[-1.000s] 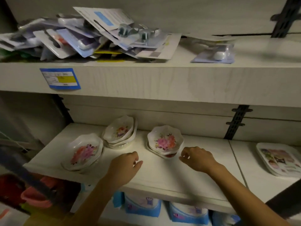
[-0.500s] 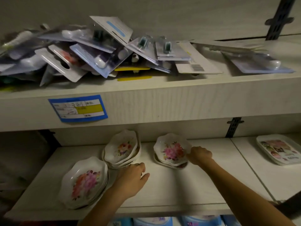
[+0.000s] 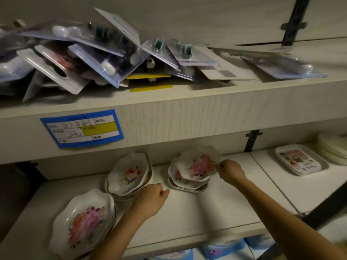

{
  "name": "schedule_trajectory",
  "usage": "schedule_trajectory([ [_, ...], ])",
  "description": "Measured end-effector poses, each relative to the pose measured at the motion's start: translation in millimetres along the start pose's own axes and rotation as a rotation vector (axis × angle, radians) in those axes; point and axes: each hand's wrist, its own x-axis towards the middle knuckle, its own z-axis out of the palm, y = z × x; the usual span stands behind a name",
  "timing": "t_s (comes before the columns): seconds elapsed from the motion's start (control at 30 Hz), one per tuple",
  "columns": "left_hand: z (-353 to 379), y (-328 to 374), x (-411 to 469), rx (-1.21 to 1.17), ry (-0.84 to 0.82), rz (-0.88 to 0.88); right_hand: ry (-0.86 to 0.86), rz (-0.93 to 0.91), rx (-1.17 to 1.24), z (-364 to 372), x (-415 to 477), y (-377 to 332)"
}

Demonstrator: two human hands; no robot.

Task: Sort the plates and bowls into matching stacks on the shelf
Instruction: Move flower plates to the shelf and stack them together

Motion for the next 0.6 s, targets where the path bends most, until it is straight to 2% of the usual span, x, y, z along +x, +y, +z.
schedule_trajectory([
  [0.2,7,17,30,-0.202,-0.032,-0.129,0.134,-0.038,0.095,-33,-41,38],
  [0.33,20,27,54,-0.278,-0.132,-0.240,0.137,-0.019,0.144,-49,-69,58],
  [0.6,29,25,79,-0.370,-0.137,-0.332,0.114,0.044,0.256,-53,-99,82],
])
